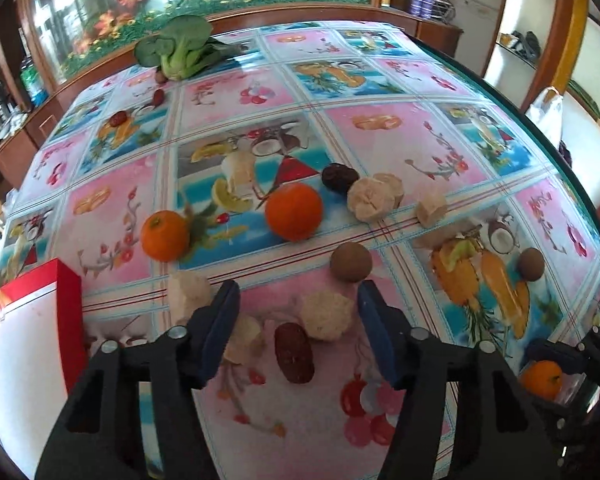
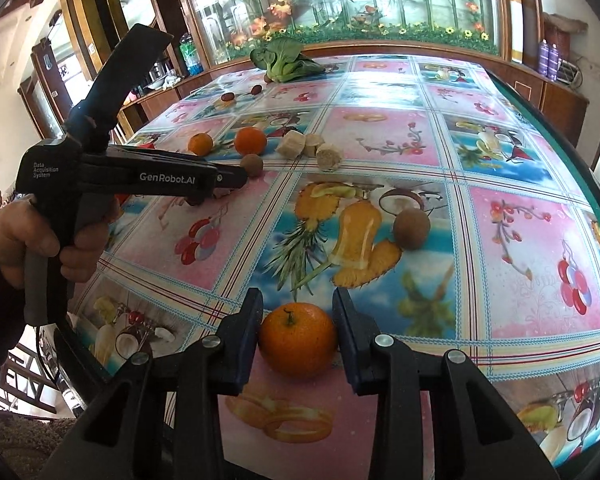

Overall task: Organize fruits
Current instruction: 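Grasp a mandarin orange with the right tool while the left tool grasps a beige ball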

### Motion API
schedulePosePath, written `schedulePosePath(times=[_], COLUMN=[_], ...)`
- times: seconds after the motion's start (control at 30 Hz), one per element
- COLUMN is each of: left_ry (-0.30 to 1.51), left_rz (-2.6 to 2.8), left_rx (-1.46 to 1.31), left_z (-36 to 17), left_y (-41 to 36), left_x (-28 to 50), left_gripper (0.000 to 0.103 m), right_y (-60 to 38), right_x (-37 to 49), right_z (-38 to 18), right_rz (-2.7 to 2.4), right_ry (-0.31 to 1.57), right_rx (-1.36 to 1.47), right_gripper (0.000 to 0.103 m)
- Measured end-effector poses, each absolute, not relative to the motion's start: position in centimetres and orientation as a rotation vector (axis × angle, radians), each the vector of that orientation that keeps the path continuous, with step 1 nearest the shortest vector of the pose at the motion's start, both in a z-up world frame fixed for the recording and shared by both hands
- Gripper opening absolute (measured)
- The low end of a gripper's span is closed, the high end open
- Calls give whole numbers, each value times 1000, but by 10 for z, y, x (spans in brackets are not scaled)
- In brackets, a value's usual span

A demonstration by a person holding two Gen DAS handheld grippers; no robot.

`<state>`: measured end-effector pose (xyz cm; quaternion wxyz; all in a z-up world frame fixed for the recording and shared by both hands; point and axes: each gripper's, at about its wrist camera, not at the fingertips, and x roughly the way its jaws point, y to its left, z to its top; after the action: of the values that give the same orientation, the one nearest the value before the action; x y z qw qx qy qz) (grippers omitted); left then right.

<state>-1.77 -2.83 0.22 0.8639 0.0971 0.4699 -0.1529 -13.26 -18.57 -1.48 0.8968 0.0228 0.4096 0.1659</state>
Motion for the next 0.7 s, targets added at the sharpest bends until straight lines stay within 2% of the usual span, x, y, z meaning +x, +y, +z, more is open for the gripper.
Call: schedulePosePath(times=[0.2,0.47,0.53,0.6,0.7], left_ry=[973,960,954,949,946], left_rz=[-392,-468,-484,-496,-501], left_rx=[256,259,267,286,302], left_z=[0,-3,-2,-2,-1], left_y=[-37,-35,-37,-41,-41], left_x=[-18,-19,-21,-25,-27], left_gripper=[59,44,33,29,29], right_y=[-185,-184,-184,-184,-186], right_x=[-132,-133,-134,-134,-135], right_z=[-15,-14,-14,-15,-15], right_rz=[343,348,350,350,352], right_ry=[850,850,848,844,843], right_rx=[46,46,43,42,50], right_gripper=[36,35,35,35,35])
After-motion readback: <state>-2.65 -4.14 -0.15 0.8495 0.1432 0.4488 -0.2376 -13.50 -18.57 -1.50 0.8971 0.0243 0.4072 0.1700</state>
